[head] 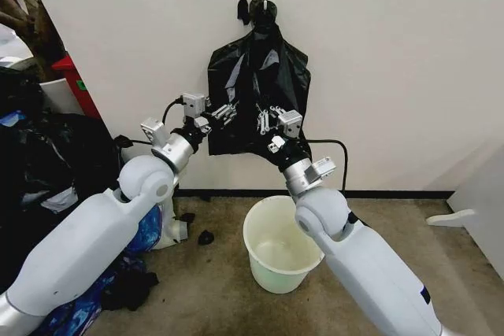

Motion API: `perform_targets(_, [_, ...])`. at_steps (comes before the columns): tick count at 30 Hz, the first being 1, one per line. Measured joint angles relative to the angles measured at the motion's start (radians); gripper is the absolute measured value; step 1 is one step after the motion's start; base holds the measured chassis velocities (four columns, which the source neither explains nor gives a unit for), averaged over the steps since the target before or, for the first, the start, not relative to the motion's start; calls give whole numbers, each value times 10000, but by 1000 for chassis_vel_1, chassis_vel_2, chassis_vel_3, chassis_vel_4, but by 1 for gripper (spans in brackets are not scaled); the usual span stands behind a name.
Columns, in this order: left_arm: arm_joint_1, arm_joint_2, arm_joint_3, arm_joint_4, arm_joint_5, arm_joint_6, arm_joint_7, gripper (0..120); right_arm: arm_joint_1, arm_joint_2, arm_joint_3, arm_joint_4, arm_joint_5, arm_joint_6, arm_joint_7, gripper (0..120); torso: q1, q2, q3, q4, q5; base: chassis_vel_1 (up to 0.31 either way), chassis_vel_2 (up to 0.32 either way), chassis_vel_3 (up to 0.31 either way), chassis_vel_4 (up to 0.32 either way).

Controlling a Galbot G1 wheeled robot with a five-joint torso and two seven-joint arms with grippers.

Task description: Place the garbage bag over the trash bin.

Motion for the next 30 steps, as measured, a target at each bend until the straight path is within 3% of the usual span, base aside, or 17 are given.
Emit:
perform_targets(11, [416, 124, -268, -396, 3, -224, 164, 0, -198, -99, 95, 136, -37, 28, -13, 0, -2, 0, 0, -1, 1, 0, 0, 0, 0])
perform_targets(19, [2030, 244, -1203, -1277, 827, -786, 294, 0, -969, -349, 80, 845, 368, 63, 396, 0, -1, 0, -1, 4, 3, 0, 0, 0, 0])
perform_targets(24, [3627, 262, -1412, -2046, 2578, -789, -232, 0, -2528, -755, -31, 2586, 1650, -224, 1838, 0, -2, 1, -3, 7, 2, 0, 0, 0, 0])
perform_targets(30, [3832, 166, -1386, -2608, 2952, -762, -614, 0, -5005, -821, 635, 4626, 1573, -34, 2222, 0, -3, 1, -3, -8, 4, 0, 0, 0, 0])
